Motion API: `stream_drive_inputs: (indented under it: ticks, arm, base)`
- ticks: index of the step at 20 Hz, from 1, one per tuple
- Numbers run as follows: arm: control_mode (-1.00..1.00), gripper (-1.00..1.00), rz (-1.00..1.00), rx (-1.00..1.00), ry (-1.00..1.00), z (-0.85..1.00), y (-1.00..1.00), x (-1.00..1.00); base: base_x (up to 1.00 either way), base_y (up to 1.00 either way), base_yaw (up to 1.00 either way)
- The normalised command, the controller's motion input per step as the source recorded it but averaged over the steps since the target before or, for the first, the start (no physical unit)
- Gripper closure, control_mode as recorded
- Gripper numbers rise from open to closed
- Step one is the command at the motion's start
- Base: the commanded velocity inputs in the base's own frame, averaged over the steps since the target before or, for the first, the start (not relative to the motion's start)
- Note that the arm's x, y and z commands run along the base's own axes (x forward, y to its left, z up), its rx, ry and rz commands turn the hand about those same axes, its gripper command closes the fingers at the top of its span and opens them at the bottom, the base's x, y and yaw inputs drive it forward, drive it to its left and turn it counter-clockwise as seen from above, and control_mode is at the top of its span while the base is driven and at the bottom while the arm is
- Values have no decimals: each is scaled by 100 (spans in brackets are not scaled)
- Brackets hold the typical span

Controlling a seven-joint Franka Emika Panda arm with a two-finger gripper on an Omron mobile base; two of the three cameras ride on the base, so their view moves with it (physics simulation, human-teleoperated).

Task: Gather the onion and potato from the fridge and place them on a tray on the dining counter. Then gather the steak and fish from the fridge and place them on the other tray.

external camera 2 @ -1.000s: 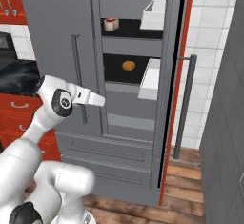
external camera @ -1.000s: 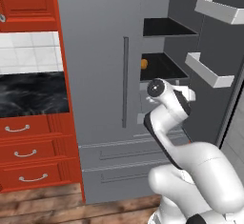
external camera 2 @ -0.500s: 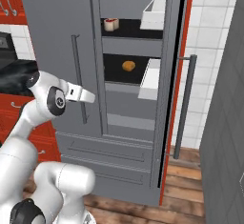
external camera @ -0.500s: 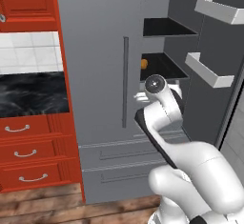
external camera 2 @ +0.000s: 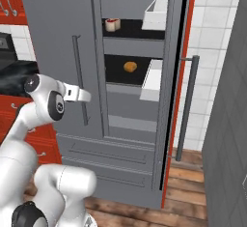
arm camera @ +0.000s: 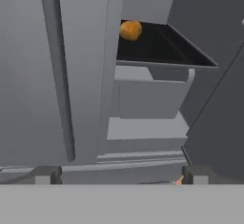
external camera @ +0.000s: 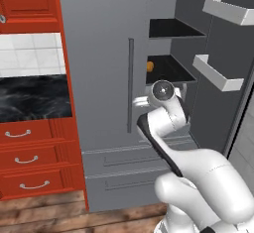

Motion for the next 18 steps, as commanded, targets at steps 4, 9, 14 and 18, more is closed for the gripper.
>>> stream_drive_inputs:
  ticks: [4,9,14,18]
  arm:
    - [-100,-100,13,0,1,3,40,1]
    - [-100,-100,9,1,1,7,29,22]
    - [-100,-100,1,3,-1,0,22,41]
    - [-100,-100,0,2,-3,0,14,44]
  base:
    - [0,0,0]
    - [0,0,0]
    - [0,0,0]
    - [0,0,0]
